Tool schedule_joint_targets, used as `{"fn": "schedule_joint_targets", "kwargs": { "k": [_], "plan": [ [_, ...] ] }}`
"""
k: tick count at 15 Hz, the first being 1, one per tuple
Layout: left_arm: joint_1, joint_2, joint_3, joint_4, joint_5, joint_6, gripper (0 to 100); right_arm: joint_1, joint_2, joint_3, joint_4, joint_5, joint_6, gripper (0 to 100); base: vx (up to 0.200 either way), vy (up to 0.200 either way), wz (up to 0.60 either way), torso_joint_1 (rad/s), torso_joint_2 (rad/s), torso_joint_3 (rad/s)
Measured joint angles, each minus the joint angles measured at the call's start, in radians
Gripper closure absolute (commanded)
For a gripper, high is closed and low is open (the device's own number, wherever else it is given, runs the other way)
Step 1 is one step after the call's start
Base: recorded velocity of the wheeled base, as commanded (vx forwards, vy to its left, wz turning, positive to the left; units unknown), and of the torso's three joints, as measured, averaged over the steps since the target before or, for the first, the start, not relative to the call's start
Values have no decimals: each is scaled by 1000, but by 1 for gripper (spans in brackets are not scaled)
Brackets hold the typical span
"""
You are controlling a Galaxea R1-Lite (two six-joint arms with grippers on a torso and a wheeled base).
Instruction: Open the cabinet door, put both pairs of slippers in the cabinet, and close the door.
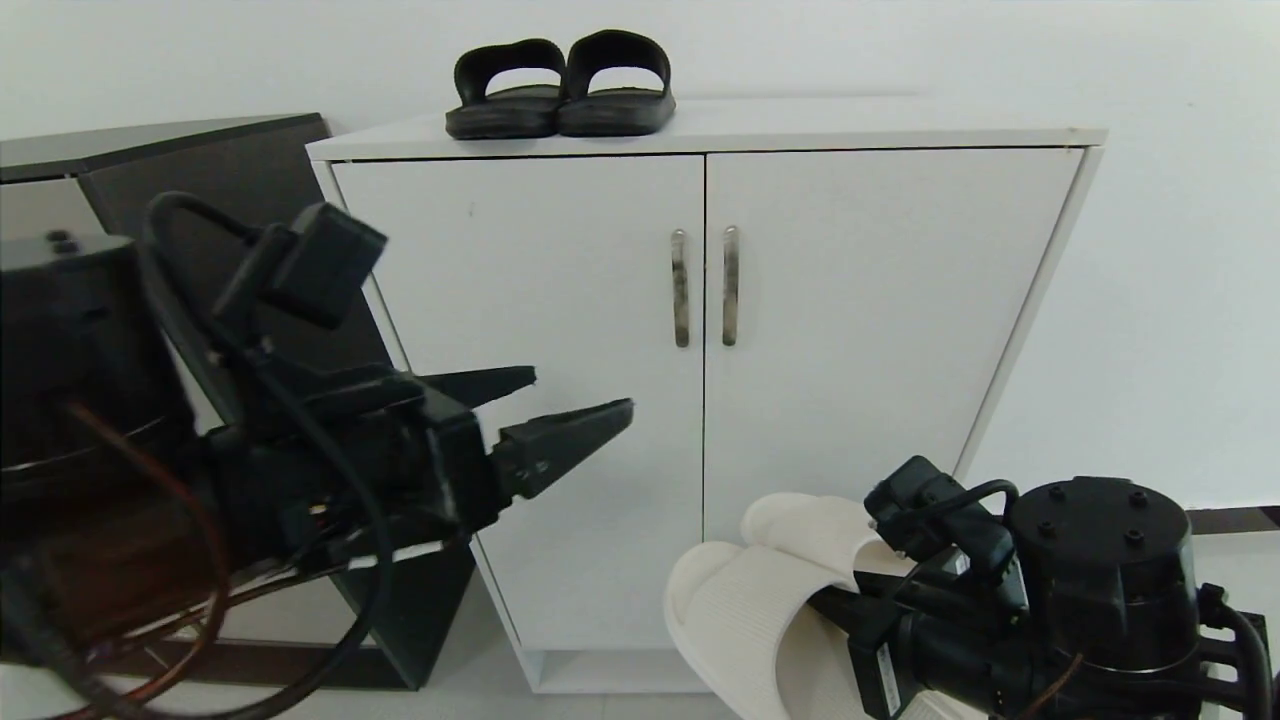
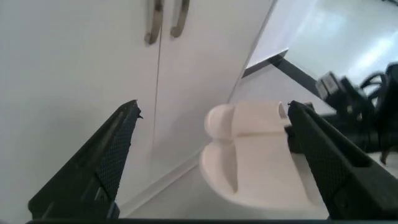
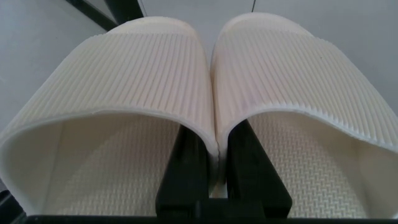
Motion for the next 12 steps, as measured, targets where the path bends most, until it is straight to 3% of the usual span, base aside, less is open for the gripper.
{"fn": "schedule_joint_targets", "kwargs": {
  "k": [4, 8, 10, 12],
  "plan": [
    [-52, 211, -213, -48, 8, -6, 0, 0, 6, 0, 0, 0, 0, 100, 0, 0, 0, 0, 0, 0],
    [-81, 348, -361, -47, 4, -19, 0, 0, 7, 1, 0, 0, -1, 100, 0, 0, 0, 0, 0, 0],
    [-82, 384, -428, 8, -36, -51, 0, 0, 7, 1, 0, 0, -1, 100, 0, 0, 0, 0, 0, 0],
    [-81, 412, -527, 97, -131, -118, 0, 0, 7, 2, 0, 0, -1, 100, 0, 0, 0, 0, 0, 0]
  ]
}}
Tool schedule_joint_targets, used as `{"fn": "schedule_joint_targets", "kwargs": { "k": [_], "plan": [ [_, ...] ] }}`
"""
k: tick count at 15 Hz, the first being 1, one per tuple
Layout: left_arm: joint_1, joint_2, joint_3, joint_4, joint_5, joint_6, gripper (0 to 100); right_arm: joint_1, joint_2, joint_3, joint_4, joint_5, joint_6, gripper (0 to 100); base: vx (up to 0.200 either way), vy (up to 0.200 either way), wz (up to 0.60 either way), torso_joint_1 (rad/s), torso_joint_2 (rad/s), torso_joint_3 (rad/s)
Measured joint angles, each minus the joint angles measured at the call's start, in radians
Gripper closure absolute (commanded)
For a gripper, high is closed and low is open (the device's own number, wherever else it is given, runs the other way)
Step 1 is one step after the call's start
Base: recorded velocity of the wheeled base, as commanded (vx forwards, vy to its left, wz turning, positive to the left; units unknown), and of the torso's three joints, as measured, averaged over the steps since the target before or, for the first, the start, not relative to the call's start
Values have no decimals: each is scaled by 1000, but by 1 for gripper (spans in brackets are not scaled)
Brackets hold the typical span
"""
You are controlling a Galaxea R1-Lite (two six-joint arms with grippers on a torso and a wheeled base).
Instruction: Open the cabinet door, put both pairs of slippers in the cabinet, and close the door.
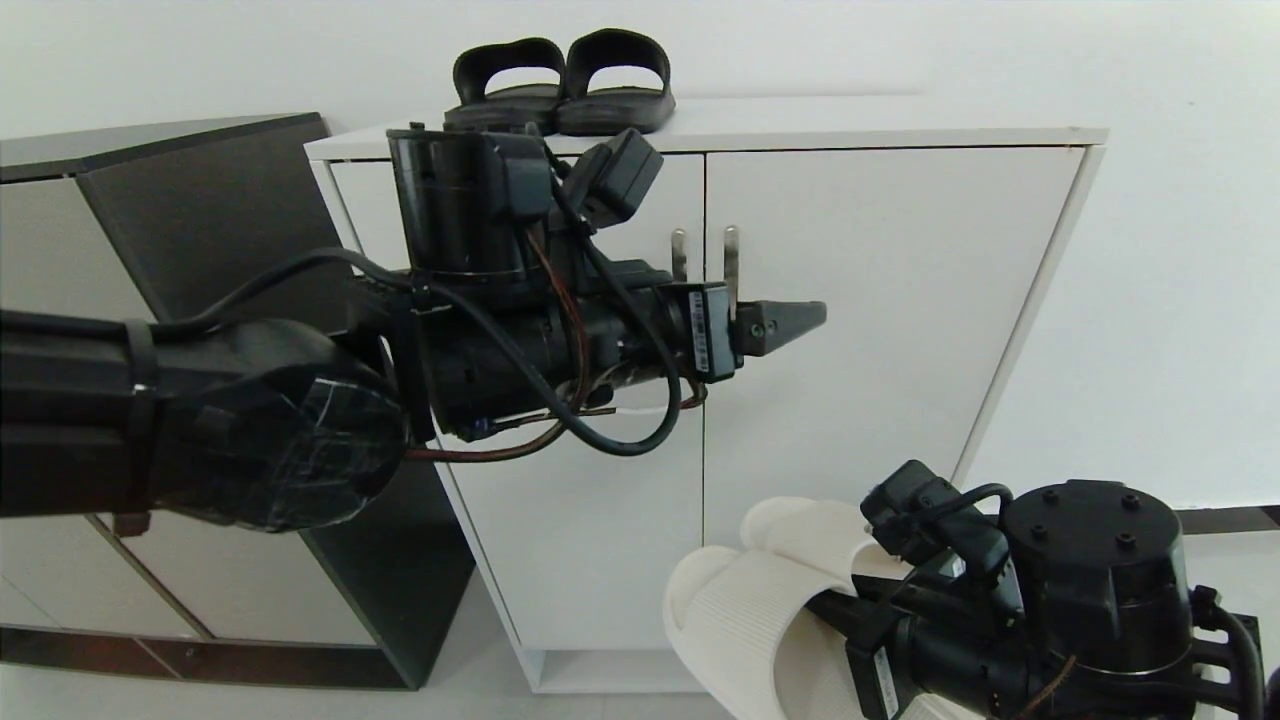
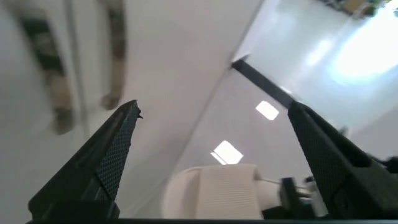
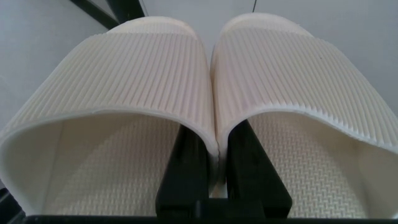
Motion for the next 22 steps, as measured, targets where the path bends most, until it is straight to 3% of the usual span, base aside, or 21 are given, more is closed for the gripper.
{"fn": "schedule_joint_targets", "kwargs": {
  "k": [2, 3, 8, 11, 13, 22],
  "plan": [
    [6, 33, -78, 31, -37, -60, 0, 0, 0, 0, 0, 0, 0, 100, 0, 0, 0, 0, 0, 0],
    [7, 47, -98, 33, -41, -67, 0, 0, 0, 0, 0, 0, 0, 100, 0, 0, 0, 0, 0, 0],
    [25, 79, -118, 30, -28, -62, 0, -1, 2, 0, 0, 0, 0, 100, 0, 0, 0, 0, 0, 0],
    [45, 79, -115, 30, 31, -62, 0, -1, 4, -2, 0, 0, 1, 100, 0, 0, 0, 0, 0, 0],
    [53, 83, -119, 30, 35, -62, 0, -2, 5, -3, 0, 0, 1, 100, 0, 0, 0, 0, 0, 0],
    [68, 197, -258, 36, 62, -61, 0, -1, 12, -5, -1, 0, 1, 100, 0, 0, 0, 0, 0, 0]
  ]
}}
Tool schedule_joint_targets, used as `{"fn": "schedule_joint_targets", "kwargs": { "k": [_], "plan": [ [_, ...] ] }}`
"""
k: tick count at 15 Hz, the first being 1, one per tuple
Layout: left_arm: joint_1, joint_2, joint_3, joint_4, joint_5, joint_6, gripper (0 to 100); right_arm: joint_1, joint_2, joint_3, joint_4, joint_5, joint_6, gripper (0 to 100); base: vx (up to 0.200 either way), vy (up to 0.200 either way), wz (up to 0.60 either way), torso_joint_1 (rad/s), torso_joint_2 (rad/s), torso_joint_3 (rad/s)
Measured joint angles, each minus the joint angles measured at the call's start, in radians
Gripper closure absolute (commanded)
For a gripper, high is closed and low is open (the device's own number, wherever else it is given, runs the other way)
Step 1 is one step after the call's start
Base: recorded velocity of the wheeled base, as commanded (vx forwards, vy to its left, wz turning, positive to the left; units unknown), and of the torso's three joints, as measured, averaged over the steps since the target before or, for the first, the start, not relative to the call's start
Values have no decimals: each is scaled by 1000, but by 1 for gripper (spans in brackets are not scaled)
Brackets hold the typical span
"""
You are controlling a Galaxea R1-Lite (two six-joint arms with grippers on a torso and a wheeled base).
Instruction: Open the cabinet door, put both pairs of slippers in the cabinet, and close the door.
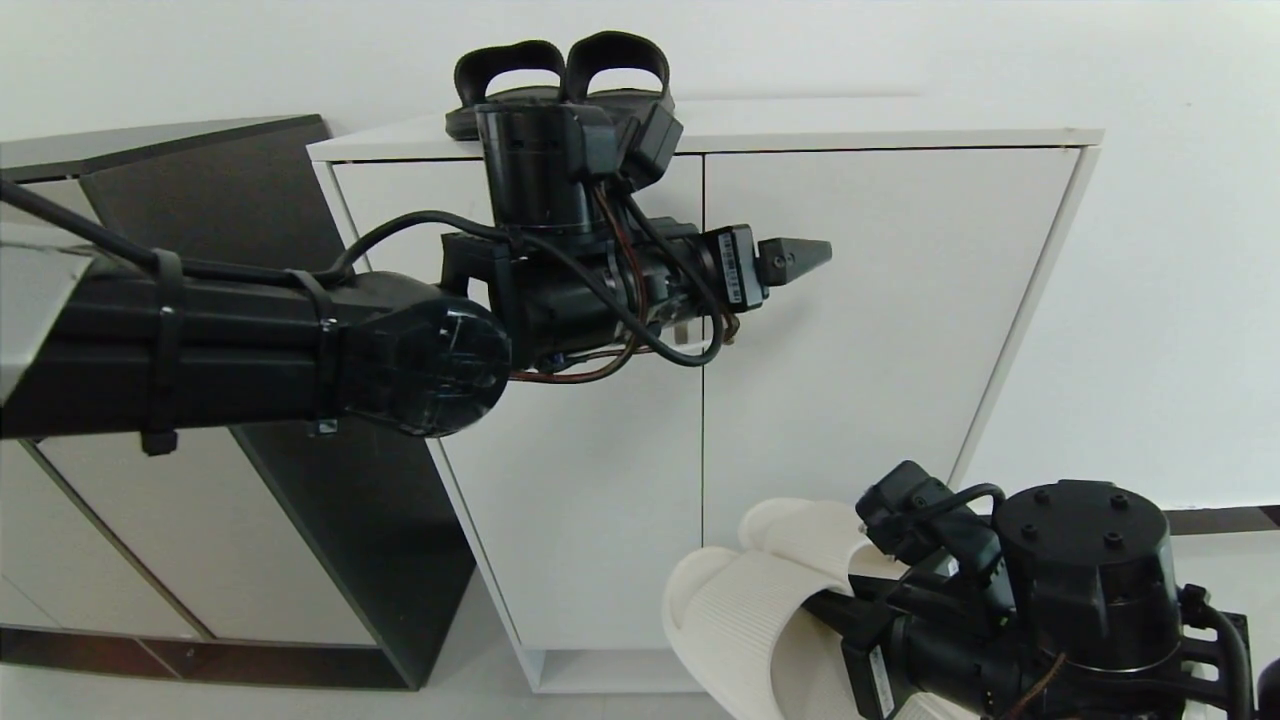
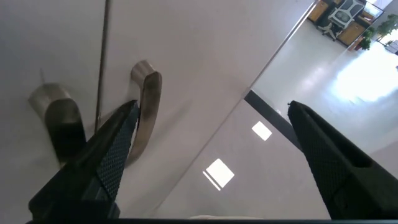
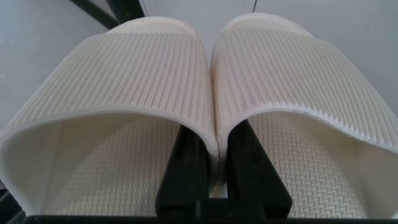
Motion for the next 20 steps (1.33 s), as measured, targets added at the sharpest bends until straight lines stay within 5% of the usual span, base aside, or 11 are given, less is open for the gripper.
{"fn": "schedule_joint_targets", "kwargs": {
  "k": [1, 2, 9, 13, 20],
  "plan": [
    [0, 10, -4, 0, 0, 0, 0, -1, 2, 0, -4, 0, 0, 100, 0, 0, 0, 0, 0, 0],
    [1, 16, -6, 0, 1, 0, 100, -1, 3, 0, -12, 0, 0, 100, 0, 0, 0, 0, 0, 0],
    [0, 9, 23, -2, 9, 3, 100, 0, 0, 18, -15, 71, 0, 100, 0, 0, 0, 0, 0, 0],
    [-20, -65, 138, -10, 3, 1, 100, -7, -59, 83, -16, 234, -59, 100, 0, 0, 0, 0, 0, 0],
    [-60, -278, 378, -9, 3, 1, 100, 6, -110, 136, -16, 284, -75, 100, 0, 0, 0, 0, 0, 0]
  ]
}}
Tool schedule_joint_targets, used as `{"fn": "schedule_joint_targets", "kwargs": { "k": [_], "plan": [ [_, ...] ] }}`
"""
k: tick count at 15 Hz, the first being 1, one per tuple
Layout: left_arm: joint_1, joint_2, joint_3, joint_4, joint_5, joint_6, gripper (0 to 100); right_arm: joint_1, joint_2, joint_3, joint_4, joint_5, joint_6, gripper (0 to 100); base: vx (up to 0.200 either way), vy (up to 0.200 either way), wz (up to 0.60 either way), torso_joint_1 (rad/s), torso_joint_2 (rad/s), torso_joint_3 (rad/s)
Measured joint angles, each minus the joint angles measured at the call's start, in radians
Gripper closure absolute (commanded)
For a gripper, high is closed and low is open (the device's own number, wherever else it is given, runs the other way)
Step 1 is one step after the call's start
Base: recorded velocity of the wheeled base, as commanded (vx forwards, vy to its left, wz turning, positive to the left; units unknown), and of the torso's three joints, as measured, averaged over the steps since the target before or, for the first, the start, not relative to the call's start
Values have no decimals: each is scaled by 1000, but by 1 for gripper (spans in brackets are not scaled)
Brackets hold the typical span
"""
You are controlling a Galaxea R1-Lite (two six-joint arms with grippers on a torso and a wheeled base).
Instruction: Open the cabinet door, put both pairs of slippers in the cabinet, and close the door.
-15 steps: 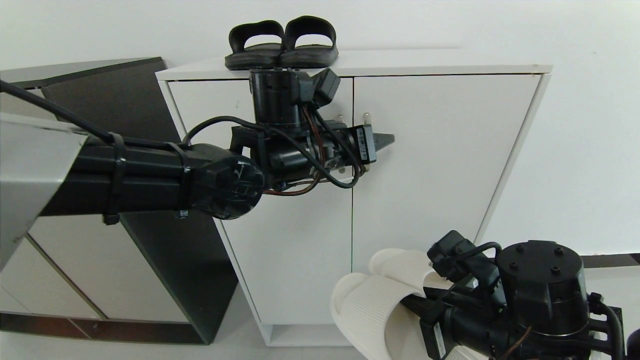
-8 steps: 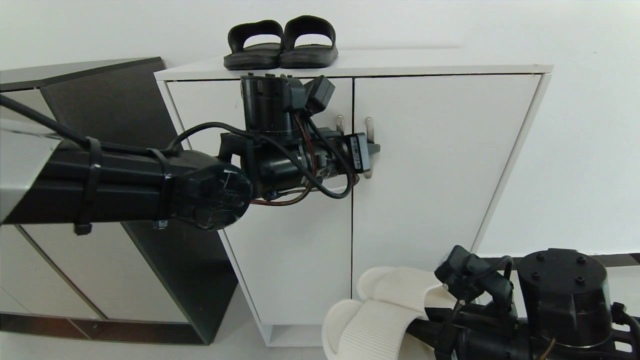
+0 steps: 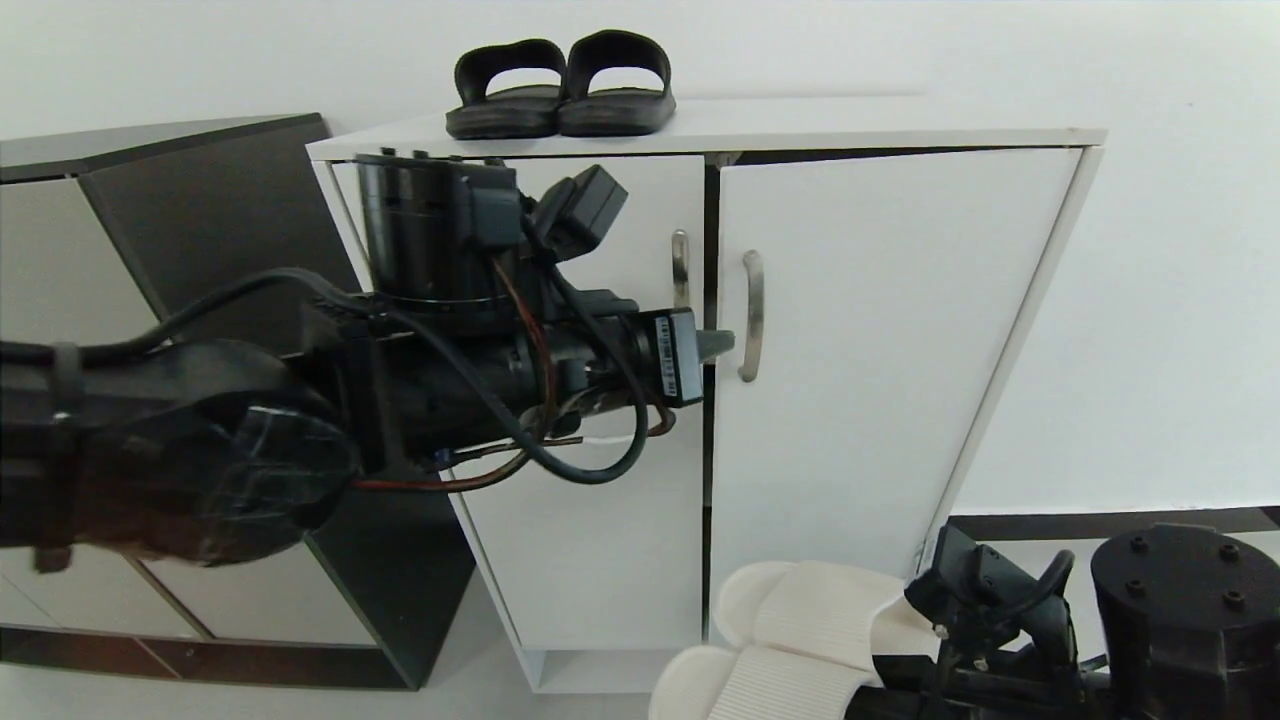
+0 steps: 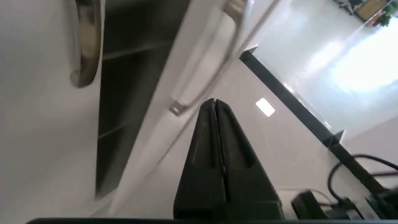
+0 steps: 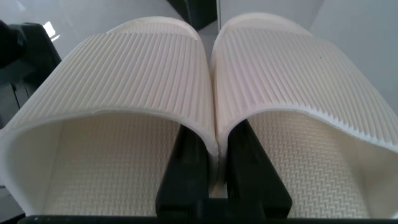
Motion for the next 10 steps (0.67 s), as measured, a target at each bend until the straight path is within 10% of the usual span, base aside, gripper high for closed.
{"fn": "schedule_joint_targets", "kwargs": {
  "k": [10],
  "plan": [
    [102, 47, -46, -89, -18, -4, 100, 4, -6, 13, 0, -1, -28, 100, 0, 0, 0, 0, 0, 0]
  ]
}}
